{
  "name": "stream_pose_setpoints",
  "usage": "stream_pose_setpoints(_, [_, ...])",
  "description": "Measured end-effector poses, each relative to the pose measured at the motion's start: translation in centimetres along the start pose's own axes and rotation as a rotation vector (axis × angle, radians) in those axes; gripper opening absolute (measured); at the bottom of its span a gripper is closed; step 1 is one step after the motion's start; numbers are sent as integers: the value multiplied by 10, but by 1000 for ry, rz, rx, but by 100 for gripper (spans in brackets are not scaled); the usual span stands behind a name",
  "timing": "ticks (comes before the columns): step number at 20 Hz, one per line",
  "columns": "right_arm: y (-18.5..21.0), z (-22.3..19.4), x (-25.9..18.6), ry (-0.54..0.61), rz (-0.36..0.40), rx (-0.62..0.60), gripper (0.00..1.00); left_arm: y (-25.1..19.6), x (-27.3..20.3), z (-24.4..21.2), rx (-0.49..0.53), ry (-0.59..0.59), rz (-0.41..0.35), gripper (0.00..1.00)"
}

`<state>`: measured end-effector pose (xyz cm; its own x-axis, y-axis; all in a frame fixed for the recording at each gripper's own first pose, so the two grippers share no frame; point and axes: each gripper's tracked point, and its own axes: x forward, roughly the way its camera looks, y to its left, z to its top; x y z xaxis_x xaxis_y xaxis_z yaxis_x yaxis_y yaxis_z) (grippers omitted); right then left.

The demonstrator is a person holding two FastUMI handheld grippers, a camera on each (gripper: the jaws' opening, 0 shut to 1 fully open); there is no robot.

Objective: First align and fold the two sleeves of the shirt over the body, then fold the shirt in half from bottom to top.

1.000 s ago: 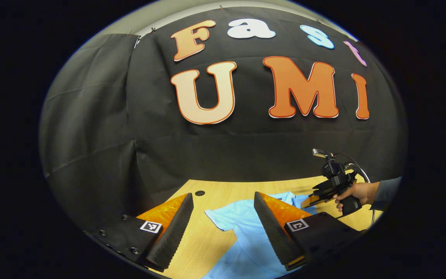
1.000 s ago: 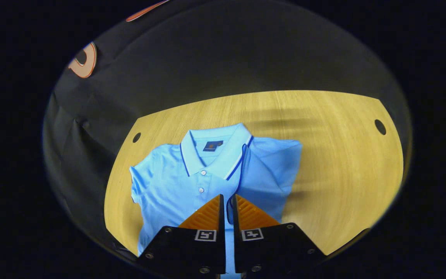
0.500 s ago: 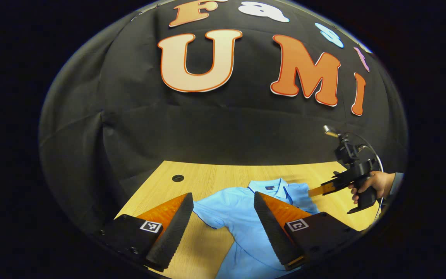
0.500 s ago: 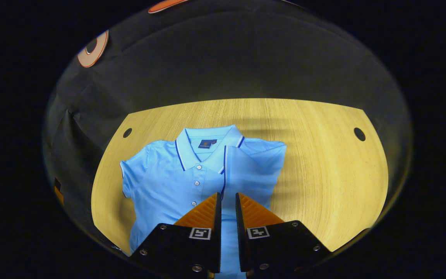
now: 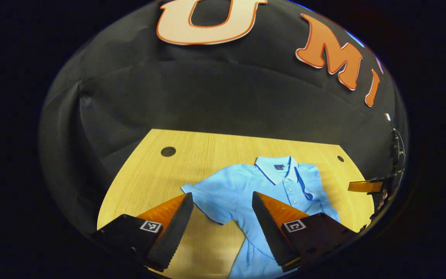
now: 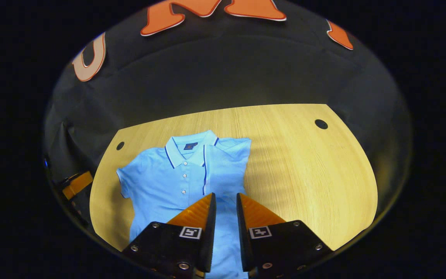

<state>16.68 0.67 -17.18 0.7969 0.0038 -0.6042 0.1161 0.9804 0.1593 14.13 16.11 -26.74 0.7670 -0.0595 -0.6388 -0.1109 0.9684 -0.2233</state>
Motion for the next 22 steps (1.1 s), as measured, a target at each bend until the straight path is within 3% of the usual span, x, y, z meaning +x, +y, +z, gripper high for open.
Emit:
stream_pose_setpoints(3, [-10,-30,-22,-30,-42,57,35,15,31,-28,-80,149,-31,99])
stream_pose_setpoints(6, [-19,-62,-44,-21,-76,63,40,31,49,-51,-150,267,5,99])
stream_pose_setpoints(9, [-35,-91,-66,1,-144,19,54,41,66,-59,-123,316,34,99])
stream_pose_setpoints(11, [-35,-97,-78,-9,-147,21,61,40,76,-64,-122,357,46,99])
stream_pose_setpoints(12, [-35,-99,-83,-14,-146,23,58,41,82,-69,-118,384,60,100])
stream_pose_setpoints(13, [-35,-101,-87,-18,-147,24,66,44,86,-71,-111,398,77,100])
stream_pose_setpoints(16, [-38,-110,-98,-14,-151,28,76,47,96,-79,-89,446,120,99])
stream_pose_setpoints(22, [-48,-126,-111,1,-169,42,78,50,112,-79,-30,477,165,99])
